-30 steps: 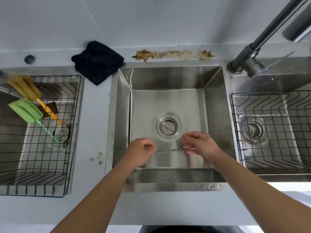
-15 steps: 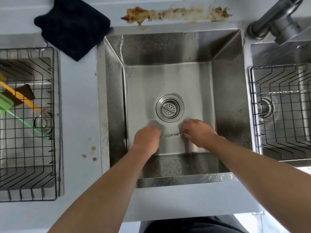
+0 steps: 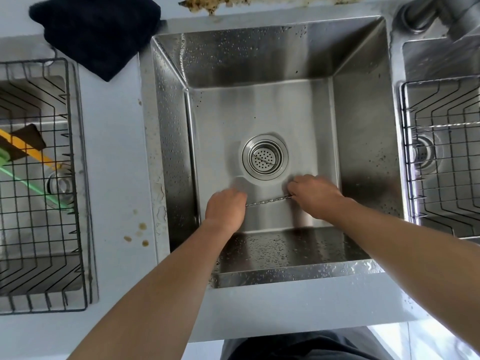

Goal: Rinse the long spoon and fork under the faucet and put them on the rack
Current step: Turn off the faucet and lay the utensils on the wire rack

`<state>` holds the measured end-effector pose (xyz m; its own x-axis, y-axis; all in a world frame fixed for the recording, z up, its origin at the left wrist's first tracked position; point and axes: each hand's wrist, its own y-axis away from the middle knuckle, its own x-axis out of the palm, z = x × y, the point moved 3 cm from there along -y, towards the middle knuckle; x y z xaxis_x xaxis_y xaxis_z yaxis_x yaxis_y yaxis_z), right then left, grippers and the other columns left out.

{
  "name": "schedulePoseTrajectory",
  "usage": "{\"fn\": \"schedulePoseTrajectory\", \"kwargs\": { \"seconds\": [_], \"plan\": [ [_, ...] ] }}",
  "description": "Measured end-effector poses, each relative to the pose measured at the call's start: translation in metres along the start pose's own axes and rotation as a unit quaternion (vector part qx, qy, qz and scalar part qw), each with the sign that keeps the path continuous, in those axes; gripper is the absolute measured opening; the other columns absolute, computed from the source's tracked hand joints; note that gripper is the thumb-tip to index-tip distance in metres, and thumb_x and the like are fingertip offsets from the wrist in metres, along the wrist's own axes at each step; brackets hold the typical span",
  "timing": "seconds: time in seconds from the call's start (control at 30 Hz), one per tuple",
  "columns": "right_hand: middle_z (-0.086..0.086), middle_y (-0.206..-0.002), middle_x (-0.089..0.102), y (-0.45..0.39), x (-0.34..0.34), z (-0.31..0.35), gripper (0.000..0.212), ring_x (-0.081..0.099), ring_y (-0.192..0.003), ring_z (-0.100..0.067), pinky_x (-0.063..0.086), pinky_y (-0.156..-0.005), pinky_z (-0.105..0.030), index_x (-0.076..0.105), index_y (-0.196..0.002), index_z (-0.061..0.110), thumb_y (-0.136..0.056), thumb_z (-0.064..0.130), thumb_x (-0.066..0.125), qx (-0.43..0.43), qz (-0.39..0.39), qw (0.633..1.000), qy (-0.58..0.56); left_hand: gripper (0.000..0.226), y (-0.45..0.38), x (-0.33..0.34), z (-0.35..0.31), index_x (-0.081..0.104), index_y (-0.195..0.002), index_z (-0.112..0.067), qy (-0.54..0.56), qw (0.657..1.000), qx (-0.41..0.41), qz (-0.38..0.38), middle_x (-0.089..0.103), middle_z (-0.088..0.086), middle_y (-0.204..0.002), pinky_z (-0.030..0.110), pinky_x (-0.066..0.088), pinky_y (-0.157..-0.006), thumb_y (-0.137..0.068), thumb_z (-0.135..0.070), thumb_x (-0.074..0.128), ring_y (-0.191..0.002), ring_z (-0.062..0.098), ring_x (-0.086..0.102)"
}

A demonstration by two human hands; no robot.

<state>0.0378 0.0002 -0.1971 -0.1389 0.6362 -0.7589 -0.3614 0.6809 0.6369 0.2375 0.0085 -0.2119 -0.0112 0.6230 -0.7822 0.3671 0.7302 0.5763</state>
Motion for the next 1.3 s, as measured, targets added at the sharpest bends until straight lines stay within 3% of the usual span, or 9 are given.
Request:
{"fn": "schedulePoseTrajectory", "kwargs": {
  "seconds": [0.23, 0.43, 0.73, 0.97, 1.3],
  "plan": [
    [-0.002, -0.118, 0.055, 0.008, -0.001, 0.003, 0.029, 0.053, -0.106, -0.024, 0.040, -0.083, -0.037, 0.055, -0.117, 0.022, -0.090, 0.012, 0.049, 0.009, -0.001, 1.000, 0.004, 0.013, -0.001, -0.003, -0.002, 0.062, -0.095, -0.013, -0.012, 0.999, 0.010, 0.034, 0.064, 0.006, -0.095, 0.038, 0.048, -0.077, -0.095, -0.012, 0.049, -0.085, 0.026, 0.061],
    [0.003, -0.114, 0.063, 0.017, -0.010, 0.002, 0.037, 0.059, -0.102, -0.022, 0.044, -0.088, -0.038, 0.053, -0.114, 0.028, -0.087, 0.005, 0.046, 0.012, -0.003, 1.000, 0.004, 0.012, 0.010, -0.015, 0.001, 0.059, -0.101, -0.015, 0.028, 0.997, -0.003, 0.065, 0.065, 0.005, -0.097, 0.043, 0.054, -0.081, -0.097, -0.016, 0.048, -0.087, 0.026, 0.063],
    [-0.005, -0.100, 0.063, 0.045, -0.045, 0.003, 0.022, 0.060, -0.094, -0.029, 0.040, -0.085, -0.037, 0.050, -0.111, 0.019, -0.092, 0.009, 0.047, -0.007, -0.052, 0.998, 0.043, 0.013, 0.035, -0.050, 0.000, 0.066, -0.087, -0.023, 0.084, 0.996, -0.018, 0.006, 0.068, -0.003, -0.086, 0.035, 0.054, -0.068, -0.093, -0.016, 0.056, -0.074, 0.016, 0.062],
    [-0.007, -0.105, 0.062, 0.071, -0.075, -0.001, 0.019, 0.058, -0.096, -0.029, 0.032, -0.073, -0.032, 0.054, -0.112, 0.016, -0.097, 0.013, 0.043, -0.022, -0.113, 0.992, 0.041, 0.024, 0.054, -0.081, -0.009, 0.065, -0.068, -0.016, 0.092, 0.995, -0.015, -0.017, 0.065, 0.000, -0.071, 0.037, 0.055, -0.063, -0.088, -0.009, 0.054, -0.068, 0.020, 0.060],
    [-0.006, -0.103, 0.062, 0.107, -0.109, -0.023, 0.017, 0.058, -0.095, -0.028, 0.030, -0.070, -0.030, 0.054, -0.109, 0.015, -0.095, 0.012, 0.045, -0.046, -0.185, 0.981, 0.030, 0.022, 0.080, -0.130, -0.047, 0.068, -0.074, -0.019, 0.085, 0.994, -0.013, -0.069, 0.062, -0.005, -0.069, 0.039, 0.056, -0.065, -0.090, -0.013, 0.053, -0.066, 0.018, 0.058]
  ]
}}
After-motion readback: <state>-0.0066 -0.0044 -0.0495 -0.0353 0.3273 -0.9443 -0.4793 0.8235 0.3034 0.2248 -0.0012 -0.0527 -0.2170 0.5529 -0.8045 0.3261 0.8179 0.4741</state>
